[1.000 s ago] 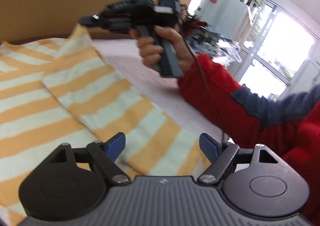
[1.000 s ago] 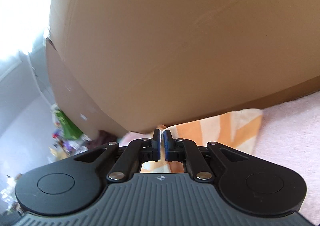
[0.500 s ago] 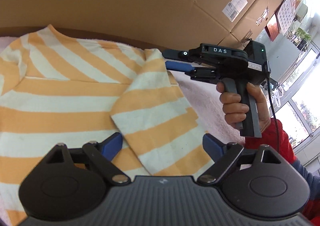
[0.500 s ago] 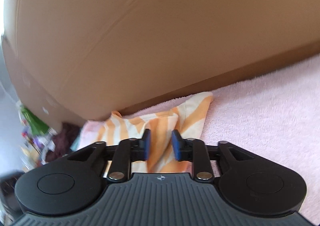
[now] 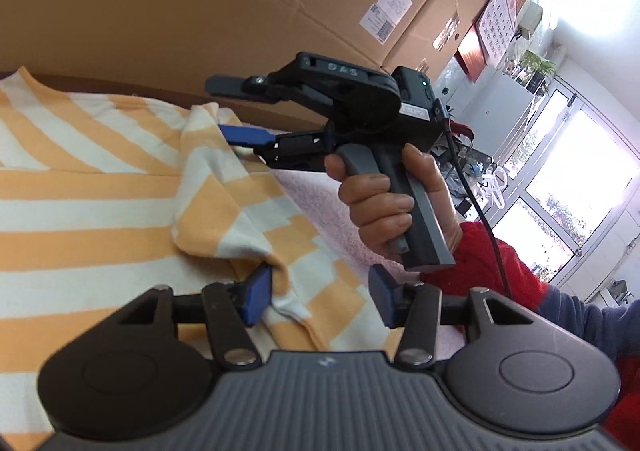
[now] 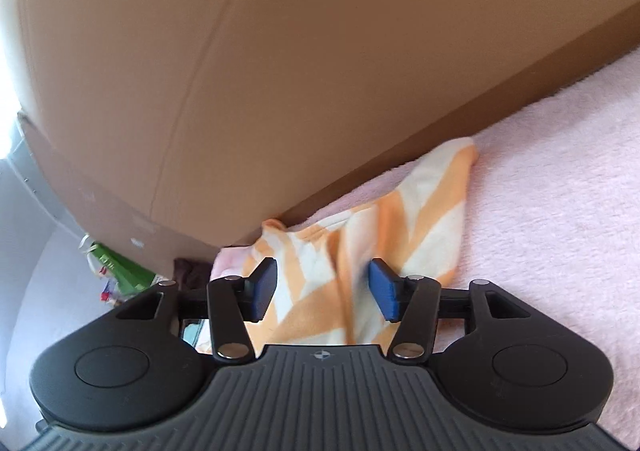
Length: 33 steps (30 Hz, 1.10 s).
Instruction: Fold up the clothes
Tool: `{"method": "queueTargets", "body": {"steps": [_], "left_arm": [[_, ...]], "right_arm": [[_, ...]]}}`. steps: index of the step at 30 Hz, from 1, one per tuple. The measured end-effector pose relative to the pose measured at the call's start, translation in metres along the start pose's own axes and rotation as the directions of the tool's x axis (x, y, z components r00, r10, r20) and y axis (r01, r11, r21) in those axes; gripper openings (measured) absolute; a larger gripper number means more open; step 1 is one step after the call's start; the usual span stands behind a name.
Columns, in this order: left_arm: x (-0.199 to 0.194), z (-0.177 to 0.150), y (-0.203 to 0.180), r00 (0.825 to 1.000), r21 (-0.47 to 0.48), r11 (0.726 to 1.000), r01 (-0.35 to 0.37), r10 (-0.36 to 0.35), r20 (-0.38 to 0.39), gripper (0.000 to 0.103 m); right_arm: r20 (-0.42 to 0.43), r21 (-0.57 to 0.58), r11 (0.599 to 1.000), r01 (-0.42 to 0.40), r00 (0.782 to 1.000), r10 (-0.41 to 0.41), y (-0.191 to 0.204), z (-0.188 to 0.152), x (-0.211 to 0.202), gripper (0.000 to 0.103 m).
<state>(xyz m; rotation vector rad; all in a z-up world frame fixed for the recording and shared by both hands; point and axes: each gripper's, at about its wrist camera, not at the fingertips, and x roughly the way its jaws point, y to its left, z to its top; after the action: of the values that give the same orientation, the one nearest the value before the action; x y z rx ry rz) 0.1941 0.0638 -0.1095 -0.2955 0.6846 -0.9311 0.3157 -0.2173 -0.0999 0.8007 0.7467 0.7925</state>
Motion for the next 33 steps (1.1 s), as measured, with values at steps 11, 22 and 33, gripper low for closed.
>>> {"method": "queueTargets", "body": {"steps": [11,22,33], "left_arm": [[0.002,0.004,-0.005,0.992,0.026,0.993,-0.115,0.114,0.056,0.056],[0.016,0.002,-0.021,0.977,0.125,0.970,-0.210,0.213,-0.013,0.001],[0.007,0.002,-0.033,0.983,0.167,0.969,-0.181,0.177,0.039,0.006]], "right_arm": [[0.002,-0.136,0.989,0.056,0.998,-0.056,0.013,-0.003,-0.005,0.034],[0.074,-0.381,0.909,0.168,0.986,-0.151,0.041,-0.017,0.011,0.001],[0.051,-0.393,0.895,0.212,0.977,-0.209,0.039,-0.025,0.022,0.032]]}}
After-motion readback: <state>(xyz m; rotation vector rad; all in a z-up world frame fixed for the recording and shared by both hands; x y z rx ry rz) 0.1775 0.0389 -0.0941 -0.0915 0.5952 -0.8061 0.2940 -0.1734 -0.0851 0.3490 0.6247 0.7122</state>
